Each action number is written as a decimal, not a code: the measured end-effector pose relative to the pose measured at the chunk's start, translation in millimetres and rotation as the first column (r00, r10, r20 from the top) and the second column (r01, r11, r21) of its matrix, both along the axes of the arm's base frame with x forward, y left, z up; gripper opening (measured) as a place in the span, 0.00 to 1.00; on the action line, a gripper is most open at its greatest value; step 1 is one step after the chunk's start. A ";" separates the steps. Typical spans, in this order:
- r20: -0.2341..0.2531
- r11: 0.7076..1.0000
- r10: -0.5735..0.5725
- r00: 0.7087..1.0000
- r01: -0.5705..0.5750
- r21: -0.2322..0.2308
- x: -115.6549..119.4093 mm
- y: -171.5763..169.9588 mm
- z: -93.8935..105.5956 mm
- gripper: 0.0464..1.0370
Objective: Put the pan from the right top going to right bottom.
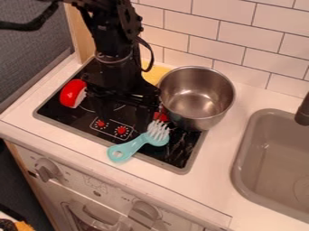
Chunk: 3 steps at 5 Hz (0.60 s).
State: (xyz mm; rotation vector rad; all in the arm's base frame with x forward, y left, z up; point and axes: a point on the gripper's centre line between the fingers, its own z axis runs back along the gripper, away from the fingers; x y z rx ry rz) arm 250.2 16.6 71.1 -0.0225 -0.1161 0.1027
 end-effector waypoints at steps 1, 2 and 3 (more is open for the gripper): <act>-0.026 1.000 0.007 1.000 -0.008 -0.003 -1.4 -0.5 -5.8 0.96; -0.024 1.000 -0.003 1.000 0.003 0.003 5.8 -7.7 -3.1 0.96; -0.002 1.000 -0.006 1.000 0.006 0.017 27.4 -15.5 6.3 0.96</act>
